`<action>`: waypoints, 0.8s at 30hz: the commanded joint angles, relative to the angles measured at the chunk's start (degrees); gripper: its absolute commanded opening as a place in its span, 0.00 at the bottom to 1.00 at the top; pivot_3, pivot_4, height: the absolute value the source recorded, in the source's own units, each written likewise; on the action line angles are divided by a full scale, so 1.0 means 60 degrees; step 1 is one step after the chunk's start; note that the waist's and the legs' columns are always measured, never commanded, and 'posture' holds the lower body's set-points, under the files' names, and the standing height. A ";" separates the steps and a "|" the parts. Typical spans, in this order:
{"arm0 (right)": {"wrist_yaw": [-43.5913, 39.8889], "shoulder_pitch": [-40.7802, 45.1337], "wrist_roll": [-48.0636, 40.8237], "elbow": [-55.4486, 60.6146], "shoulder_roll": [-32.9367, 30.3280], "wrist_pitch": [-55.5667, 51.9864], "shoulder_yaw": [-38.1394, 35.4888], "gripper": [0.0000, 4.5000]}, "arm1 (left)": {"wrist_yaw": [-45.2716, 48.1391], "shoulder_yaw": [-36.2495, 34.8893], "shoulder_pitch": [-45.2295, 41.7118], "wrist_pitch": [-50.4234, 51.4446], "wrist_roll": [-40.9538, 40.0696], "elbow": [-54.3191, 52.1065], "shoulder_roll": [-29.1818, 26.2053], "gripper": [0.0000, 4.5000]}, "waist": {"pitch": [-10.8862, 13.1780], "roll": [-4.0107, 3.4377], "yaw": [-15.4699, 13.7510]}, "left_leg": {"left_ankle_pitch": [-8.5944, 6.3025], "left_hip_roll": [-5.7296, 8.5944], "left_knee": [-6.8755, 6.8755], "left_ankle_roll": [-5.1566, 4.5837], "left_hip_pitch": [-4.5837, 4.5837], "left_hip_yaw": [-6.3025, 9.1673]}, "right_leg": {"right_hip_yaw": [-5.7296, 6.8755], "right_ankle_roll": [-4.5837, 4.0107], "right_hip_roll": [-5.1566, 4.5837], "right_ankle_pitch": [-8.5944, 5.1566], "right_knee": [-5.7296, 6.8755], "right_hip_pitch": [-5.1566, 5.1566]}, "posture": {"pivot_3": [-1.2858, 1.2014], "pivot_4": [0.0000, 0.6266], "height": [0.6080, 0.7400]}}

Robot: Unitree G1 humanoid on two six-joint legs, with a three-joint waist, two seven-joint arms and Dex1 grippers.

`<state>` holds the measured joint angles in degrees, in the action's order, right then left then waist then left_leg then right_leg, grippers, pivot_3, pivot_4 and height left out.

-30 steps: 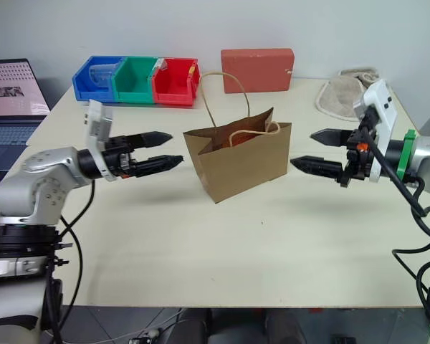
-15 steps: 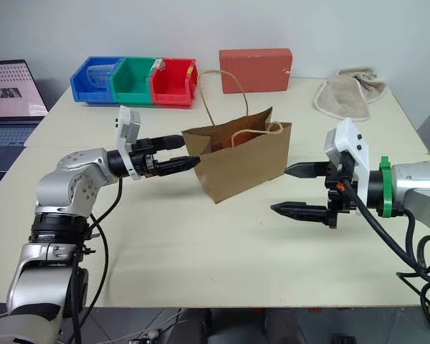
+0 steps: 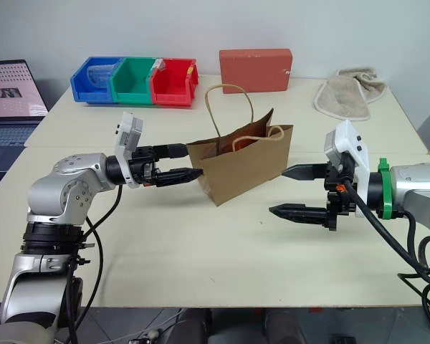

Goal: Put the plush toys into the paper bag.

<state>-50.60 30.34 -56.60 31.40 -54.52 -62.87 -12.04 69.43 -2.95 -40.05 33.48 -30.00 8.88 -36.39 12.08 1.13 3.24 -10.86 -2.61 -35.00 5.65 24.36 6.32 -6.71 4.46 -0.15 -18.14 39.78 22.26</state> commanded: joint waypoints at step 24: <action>0.0772 -0.0039 0.0729 0.0512 0.0347 0.1549 0.0485 1.00 | -0.1892 0.0240 0.0561 -0.2281 0.1104 -0.0122 0.1491 0.38 | -0.0001 0.0001 -0.0025 | 0.0000 0.0001 -0.0003 0.0000 -0.0001 -0.0001 | -0.0002 0.0000 -0.0001 0.0001 0.0002 -0.0002 | 0.52 0.24 1.00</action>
<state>-46.09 30.12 -52.64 32.65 -52.21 -55.28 -8.20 58.85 -1.57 -36.49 21.79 -24.02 8.45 -27.90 12.07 1.13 3.10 -10.86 -2.60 -35.01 5.65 24.36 6.31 -6.72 4.46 -0.15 -18.13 39.79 22.24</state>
